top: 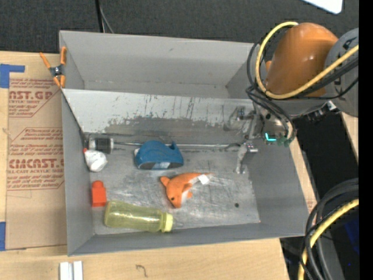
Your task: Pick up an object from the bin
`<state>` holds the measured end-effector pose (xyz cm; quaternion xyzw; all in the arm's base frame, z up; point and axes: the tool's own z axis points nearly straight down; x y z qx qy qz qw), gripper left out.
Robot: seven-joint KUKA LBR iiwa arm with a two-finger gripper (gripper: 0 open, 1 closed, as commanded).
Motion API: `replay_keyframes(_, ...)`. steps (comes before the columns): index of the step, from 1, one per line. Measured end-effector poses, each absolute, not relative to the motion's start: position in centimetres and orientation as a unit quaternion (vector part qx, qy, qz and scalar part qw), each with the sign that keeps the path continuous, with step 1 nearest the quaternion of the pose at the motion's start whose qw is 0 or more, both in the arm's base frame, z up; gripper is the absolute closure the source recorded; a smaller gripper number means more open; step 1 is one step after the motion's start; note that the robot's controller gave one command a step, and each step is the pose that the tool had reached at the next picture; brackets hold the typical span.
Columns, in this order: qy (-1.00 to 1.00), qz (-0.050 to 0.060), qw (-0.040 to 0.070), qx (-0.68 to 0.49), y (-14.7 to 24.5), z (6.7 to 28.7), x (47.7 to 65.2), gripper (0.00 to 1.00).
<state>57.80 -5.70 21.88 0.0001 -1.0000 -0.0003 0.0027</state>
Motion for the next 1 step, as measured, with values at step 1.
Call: replay_keyframes(1,-1.000,0.000,-0.001,0.001,-5.69,22.31,57.96,0.00)
